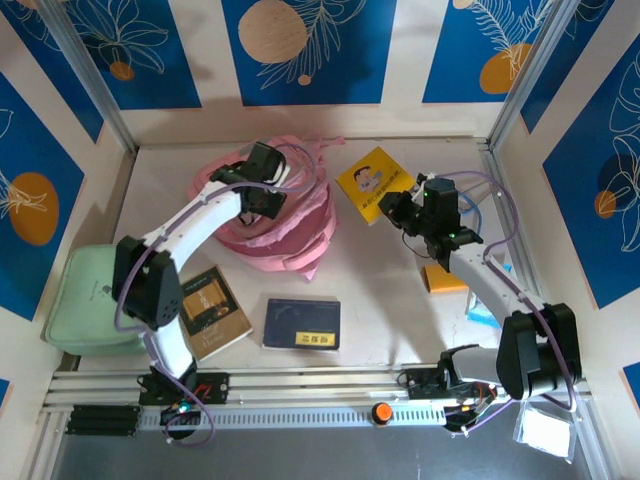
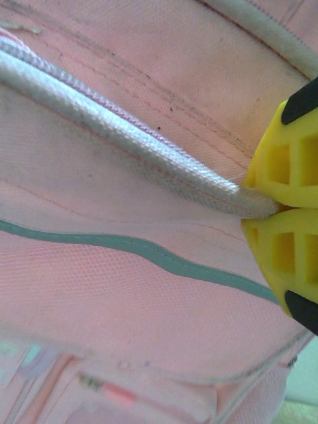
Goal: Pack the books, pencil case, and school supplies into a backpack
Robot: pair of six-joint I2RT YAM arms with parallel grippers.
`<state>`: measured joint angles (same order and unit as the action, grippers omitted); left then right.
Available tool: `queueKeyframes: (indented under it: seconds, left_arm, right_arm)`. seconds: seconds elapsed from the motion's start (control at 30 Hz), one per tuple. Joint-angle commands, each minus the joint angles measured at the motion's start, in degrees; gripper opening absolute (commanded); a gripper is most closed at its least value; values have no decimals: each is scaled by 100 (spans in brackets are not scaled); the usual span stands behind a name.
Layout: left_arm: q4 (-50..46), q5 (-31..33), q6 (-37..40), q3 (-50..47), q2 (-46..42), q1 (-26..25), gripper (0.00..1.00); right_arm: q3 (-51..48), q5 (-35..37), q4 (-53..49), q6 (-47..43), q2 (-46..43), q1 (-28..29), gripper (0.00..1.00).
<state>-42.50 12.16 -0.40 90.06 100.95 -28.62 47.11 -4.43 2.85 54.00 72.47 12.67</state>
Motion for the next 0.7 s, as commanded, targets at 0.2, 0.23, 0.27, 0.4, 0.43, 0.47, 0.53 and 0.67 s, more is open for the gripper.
queueKeyframes:
  seconds: [0.2, 0.23, 0.27, 0.4, 0.43, 0.47, 0.53, 0.67]
  left_arm:
    - [1301, 352, -155, -915, -1571, -3, 0]
    - [1387, 281, -155, -977, -1651, -3, 0]
    - [1458, 163, -161, -1022, -1719, -3, 0]
    - [1664, -440, -264, -980, -1759, 1, 0]
    - [1692, -536, -290, -941, -1740, -3, 0]
    - [1726, -616, -309, -906, -1713, 1, 0]
    - [1737, -663, -324, -822, -1643, -3, 0]
    - [1745, -710, -329, -678, -1516, -3, 0]
  right_arm:
    - [2, -370, -372, -745, -548, -31, 0]
    - [-13, -526, -395, -780, -558, -32, 0]
    - [-32, -721, -385, -797, -558, -22, 0]
    - [-40, -1256, -247, -735, -423, 199, 0]
    - [-28, -1336, -208, -712, -369, 295, 0]
    - [-18, -1404, -138, -687, -297, 387, 0]
    - [-2, -1462, 23, -613, -167, 601, 0]
    - [-1, -1591, 446, -300, 142, 895, 0]
